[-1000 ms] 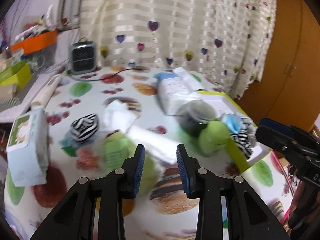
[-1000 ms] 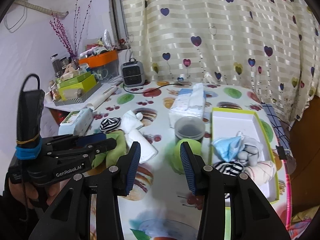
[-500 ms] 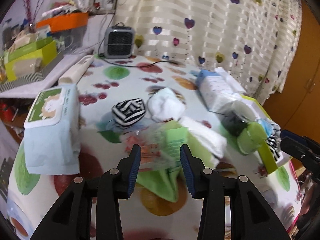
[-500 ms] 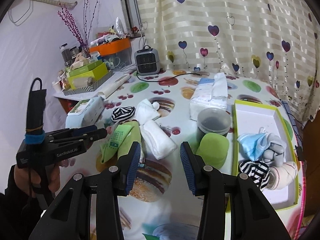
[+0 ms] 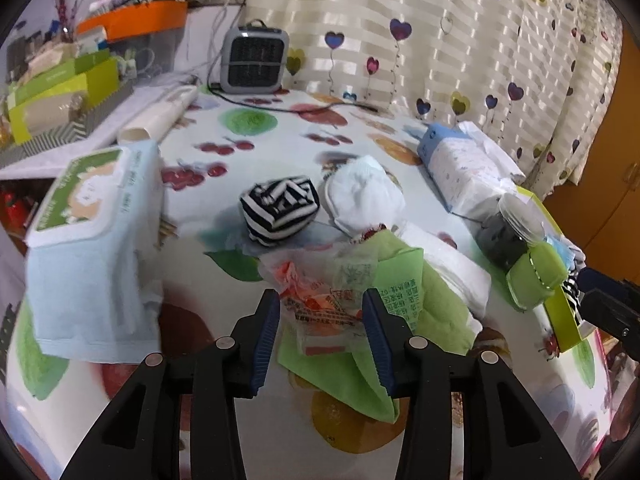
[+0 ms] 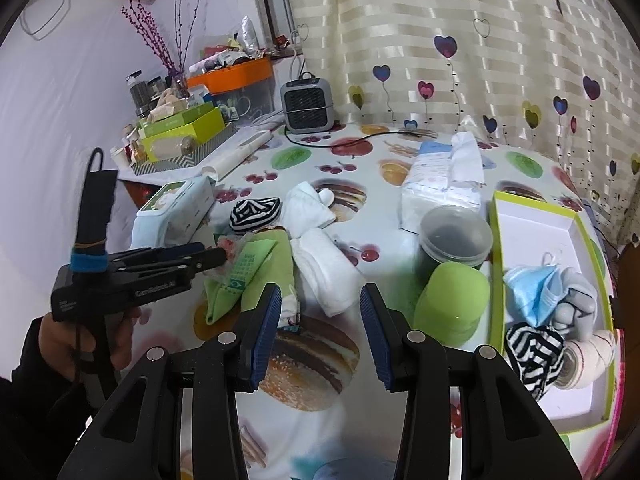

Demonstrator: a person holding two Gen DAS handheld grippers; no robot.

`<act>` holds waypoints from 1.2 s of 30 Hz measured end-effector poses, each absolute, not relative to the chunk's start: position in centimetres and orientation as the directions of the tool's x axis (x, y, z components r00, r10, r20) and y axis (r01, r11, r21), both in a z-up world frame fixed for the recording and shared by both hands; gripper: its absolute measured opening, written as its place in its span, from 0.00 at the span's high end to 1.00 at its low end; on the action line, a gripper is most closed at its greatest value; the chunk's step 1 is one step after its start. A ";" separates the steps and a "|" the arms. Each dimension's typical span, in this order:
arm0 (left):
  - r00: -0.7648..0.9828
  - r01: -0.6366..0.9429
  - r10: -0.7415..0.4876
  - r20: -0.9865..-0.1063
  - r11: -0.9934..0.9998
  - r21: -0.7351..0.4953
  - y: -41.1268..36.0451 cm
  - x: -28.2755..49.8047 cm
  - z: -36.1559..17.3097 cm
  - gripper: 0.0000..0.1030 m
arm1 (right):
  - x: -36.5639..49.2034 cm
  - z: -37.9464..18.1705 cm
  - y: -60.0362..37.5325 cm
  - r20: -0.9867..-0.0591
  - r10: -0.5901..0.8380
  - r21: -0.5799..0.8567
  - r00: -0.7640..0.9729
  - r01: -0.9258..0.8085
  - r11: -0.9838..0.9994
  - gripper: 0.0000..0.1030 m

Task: Organize soft objects
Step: 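Grasp the light green cloth with the right gripper while the left grasps the clear plastic bag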

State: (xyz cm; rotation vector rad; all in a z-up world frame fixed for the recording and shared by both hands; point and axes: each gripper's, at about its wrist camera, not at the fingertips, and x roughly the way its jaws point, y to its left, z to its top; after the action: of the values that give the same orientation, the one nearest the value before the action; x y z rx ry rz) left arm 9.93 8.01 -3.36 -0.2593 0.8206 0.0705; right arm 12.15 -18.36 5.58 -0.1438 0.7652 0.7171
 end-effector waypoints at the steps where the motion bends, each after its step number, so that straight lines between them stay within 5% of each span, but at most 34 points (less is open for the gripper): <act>1: 0.679 -0.163 -0.036 -0.733 0.966 -0.199 7.9 10.0 -3.5 0.59 | 12.2 5.5 -18.2 -0.679 0.541 0.133 0.496 -0.641 0.756 0.59; 6: 0.675 -0.161 -0.048 -0.737 0.965 -0.209 8.0 10.1 -4.1 0.60 | 12.4 5.1 -17.9 -0.688 0.540 0.138 0.484 -0.644 0.753 0.59; 9: 0.678 -0.159 -0.046 -0.733 0.965 -0.208 8.1 10.0 -4.2 0.77 | 12.5 4.9 -17.5 -0.694 0.542 0.144 0.474 -0.646 0.750 0.59; 13: 0.692 -0.156 -0.052 -0.720 0.963 -0.219 8.3 9.4 -4.0 0.82 | 12.6 4.6 -16.8 -0.700 0.546 0.150 0.460 -0.652 0.743 0.59; 36: 0.735 -0.222 -0.004 -0.678 0.943 -0.246 11.5 3.1 -1.4 0.84 | 12.0 0.5 -6.7 -0.762 0.583 0.141 0.282 -0.806 0.575 0.59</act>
State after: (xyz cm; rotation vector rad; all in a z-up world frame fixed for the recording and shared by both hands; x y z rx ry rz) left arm 3.12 11.49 -1.36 -0.3233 0.7385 0.1224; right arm 12.03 -6.68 0.51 -0.2952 0.8754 0.9478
